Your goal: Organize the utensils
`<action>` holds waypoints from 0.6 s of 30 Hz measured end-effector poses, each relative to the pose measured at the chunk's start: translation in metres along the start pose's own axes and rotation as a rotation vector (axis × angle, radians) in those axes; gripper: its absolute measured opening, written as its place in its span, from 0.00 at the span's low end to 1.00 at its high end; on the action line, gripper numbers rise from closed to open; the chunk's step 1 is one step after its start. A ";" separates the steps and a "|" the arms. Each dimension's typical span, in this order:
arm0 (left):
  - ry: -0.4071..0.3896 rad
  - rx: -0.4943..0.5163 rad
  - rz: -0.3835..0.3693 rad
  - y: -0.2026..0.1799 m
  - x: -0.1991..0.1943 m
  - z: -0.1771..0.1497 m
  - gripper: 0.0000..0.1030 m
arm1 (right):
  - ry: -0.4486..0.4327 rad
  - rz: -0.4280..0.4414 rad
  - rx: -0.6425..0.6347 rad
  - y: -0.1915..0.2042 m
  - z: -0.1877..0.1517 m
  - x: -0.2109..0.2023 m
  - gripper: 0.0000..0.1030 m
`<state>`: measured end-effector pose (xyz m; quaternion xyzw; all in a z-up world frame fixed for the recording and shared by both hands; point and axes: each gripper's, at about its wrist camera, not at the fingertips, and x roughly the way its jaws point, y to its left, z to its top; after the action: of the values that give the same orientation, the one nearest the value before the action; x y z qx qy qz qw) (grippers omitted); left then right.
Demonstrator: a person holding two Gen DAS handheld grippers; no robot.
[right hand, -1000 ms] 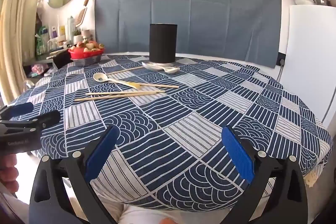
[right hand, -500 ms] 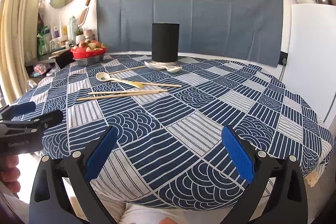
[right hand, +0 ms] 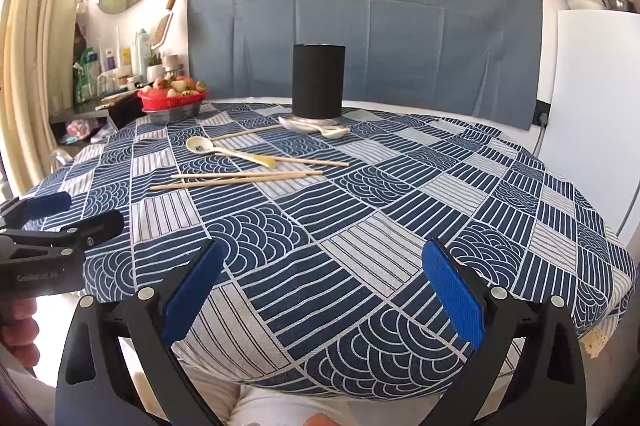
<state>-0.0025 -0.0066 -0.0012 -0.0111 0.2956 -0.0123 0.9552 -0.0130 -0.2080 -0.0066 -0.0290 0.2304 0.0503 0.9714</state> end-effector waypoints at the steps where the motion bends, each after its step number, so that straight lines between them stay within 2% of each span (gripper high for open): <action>1: 0.000 0.001 0.000 0.000 0.000 0.000 0.94 | 0.001 -0.001 0.002 -0.001 0.000 0.000 0.93; 18: -0.009 0.021 -0.015 -0.004 -0.001 0.004 0.94 | 0.011 0.011 0.003 -0.001 0.001 0.002 0.93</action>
<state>-0.0009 -0.0110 0.0026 -0.0031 0.2909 -0.0224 0.9565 -0.0107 -0.2083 -0.0061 -0.0266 0.2361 0.0550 0.9698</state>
